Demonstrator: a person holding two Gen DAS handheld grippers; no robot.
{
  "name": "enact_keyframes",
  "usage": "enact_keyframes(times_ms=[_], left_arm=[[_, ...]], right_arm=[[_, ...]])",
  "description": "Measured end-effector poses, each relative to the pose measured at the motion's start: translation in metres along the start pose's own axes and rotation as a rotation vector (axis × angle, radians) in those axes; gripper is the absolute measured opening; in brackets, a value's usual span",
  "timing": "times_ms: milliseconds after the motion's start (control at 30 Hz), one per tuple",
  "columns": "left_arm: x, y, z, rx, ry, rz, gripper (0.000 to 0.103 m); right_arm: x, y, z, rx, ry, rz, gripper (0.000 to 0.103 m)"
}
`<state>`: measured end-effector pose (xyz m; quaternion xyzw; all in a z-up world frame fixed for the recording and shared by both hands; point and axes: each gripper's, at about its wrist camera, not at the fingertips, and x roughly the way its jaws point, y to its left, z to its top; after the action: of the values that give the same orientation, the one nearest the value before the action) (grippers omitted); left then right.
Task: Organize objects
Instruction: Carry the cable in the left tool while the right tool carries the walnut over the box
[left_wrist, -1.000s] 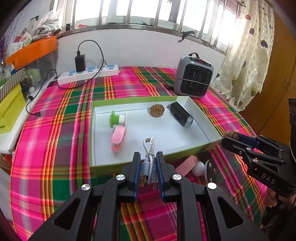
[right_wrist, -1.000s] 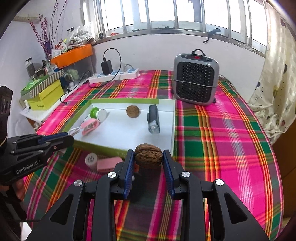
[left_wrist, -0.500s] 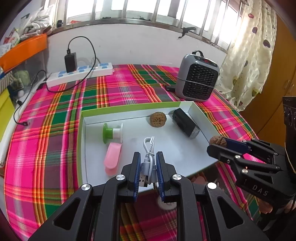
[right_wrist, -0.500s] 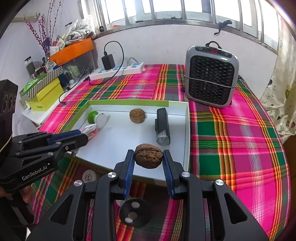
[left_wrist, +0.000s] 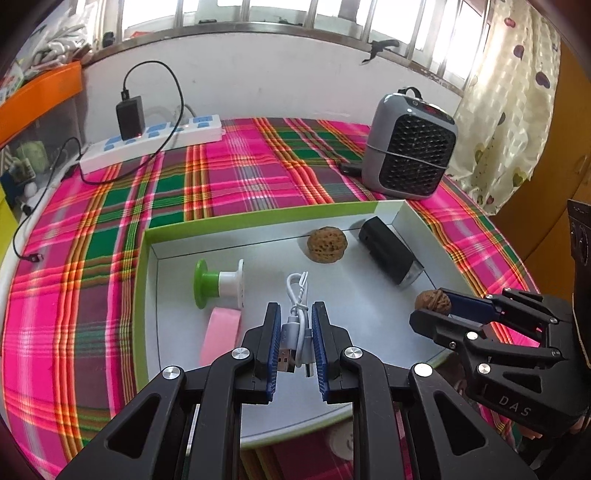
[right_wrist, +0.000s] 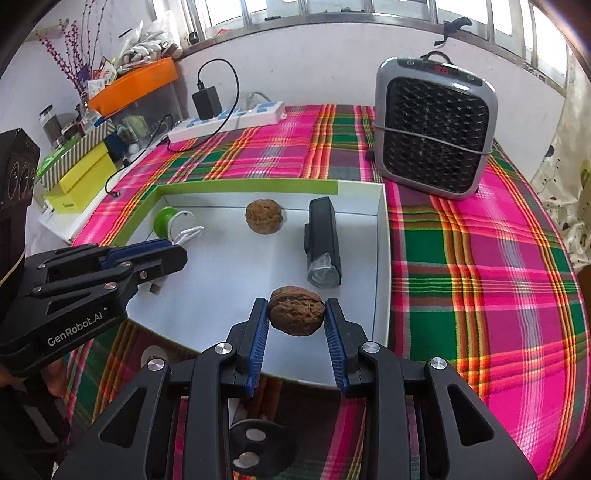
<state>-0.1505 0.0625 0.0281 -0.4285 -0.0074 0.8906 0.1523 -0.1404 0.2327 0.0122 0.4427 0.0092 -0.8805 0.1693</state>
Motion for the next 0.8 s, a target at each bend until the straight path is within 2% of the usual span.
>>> enact_keyframes(times_ms=[800], left_arm=[[0.023,0.002,-0.001,0.006,0.050,0.030,0.015]], right_arm=[[0.015,0.004,0.006,-0.033,0.037,-0.053,0.032]])
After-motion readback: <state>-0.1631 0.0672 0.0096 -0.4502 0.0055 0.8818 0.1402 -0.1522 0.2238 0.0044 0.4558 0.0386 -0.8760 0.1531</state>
